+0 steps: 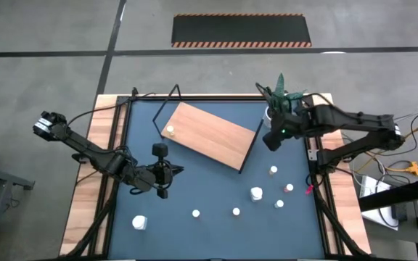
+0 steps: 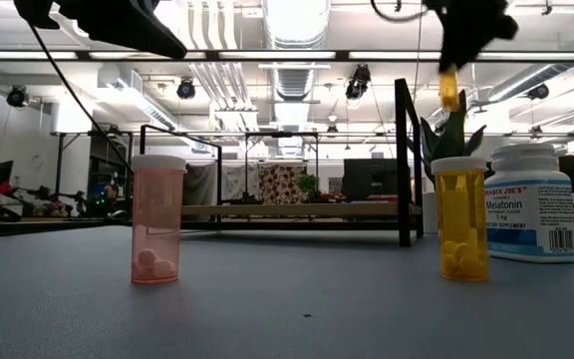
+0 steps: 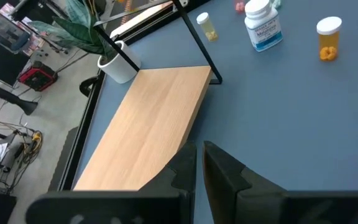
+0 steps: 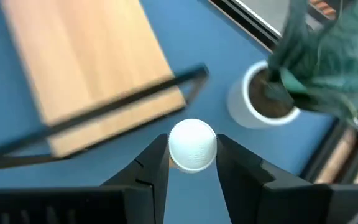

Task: Pick and place medicine bottles onto shelf by color
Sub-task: Put the top orange pill bottle on the shelf

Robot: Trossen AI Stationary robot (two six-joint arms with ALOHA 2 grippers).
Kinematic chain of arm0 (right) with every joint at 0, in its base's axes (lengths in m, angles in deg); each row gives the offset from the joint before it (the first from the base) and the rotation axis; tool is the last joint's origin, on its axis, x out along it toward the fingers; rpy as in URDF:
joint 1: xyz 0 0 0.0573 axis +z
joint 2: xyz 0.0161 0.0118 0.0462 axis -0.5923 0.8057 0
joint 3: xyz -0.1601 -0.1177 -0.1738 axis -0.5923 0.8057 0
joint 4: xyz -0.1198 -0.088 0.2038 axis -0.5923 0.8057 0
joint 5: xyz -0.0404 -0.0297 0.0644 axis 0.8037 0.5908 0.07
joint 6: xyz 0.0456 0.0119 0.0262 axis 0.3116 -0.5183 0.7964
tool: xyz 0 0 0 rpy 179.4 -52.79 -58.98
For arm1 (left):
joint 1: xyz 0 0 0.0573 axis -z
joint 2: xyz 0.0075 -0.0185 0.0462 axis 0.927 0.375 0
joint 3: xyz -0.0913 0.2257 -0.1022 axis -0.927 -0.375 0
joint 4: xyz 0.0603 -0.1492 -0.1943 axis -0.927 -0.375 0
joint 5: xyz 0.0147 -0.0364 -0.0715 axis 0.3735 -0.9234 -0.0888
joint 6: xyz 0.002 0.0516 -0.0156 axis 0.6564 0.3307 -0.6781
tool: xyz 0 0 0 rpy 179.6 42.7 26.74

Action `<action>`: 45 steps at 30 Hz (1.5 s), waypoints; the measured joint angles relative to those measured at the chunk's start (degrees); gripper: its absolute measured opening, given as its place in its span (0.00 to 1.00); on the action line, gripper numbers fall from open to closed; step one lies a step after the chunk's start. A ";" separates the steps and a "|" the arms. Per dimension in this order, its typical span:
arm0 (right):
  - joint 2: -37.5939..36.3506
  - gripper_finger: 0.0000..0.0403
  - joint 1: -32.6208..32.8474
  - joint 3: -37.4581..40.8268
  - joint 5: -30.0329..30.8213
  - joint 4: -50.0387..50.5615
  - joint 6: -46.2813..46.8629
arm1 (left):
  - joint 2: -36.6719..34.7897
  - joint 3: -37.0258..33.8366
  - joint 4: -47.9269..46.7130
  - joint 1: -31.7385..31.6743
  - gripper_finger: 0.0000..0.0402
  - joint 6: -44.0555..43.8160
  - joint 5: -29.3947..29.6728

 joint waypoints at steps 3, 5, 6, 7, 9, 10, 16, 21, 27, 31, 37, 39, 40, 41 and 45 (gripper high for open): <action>1.61 0.26 0.00 -5.65 -0.08 1.83 -2.43 | 0.00 0.00 0.02 0.00 0.02 -0.03 0.02; 2.66 0.26 0.00 -9.04 0.04 2.97 -3.71 | 0.00 0.00 0.02 0.00 0.02 -0.03 0.02; 3.14 0.26 0.00 -10.43 0.12 2.89 -4.35 | 0.00 0.00 0.02 0.00 0.02 -0.03 0.02; 3.61 0.26 0.00 -11.82 0.18 2.84 -5.49 | 0.00 0.00 0.02 0.00 0.02 -0.03 0.02; 4.80 0.26 0.00 -14.29 0.20 2.44 -6.88 | 0.00 0.00 0.02 0.00 0.02 -0.03 0.02; 5.62 0.26 0.00 -15.63 0.19 2.23 -7.47 | 0.00 0.00 0.01 0.00 0.02 -0.03 0.02; 12.28 0.26 0.00 -22.93 0.22 1.92 -13.32 | 0.00 0.00 0.00 0.00 0.02 -0.01 0.02; 18.54 0.26 0.00 -28.07 0.12 -1.12 -19.69 | 0.00 -0.08 -0.18 0.07 0.02 -0.03 0.02; 25.85 0.26 0.00 -36.37 -0.36 -2.30 -26.66 | -0.19 -1.01 -0.63 0.07 0.02 -0.01 0.01; 29.39 0.26 0.00 -39.92 -2.11 -3.41 -29.85 | -0.89 -1.01 -0.54 0.12 0.02 -0.03 0.02; 32.25 0.26 -0.02 -40.43 -6.02 -8.10 -33.52 | -3.04 -3.26 0.12 1.82 0.02 0.09 -0.15; 32.61 0.26 -0.02 -39.67 -6.11 -9.17 -34.35 | -4.91 -5.10 1.21 2.44 0.02 0.34 -0.27; 32.96 0.26 -0.02 -39.30 -6.24 -9.73 -34.90 | -5.99 -5.81 1.84 2.65 0.02 0.35 -0.29; 33.24 0.26 -0.02 -39.01 -6.25 -10.58 -35.20 | -7.26 -6.47 2.40 2.81 0.02 0.13 -0.34; 34.25 0.26 -0.02 -37.34 -6.53 -14.30 -36.26 | -12.30 -9.68 5.61 2.99 0.02 0.69 -0.31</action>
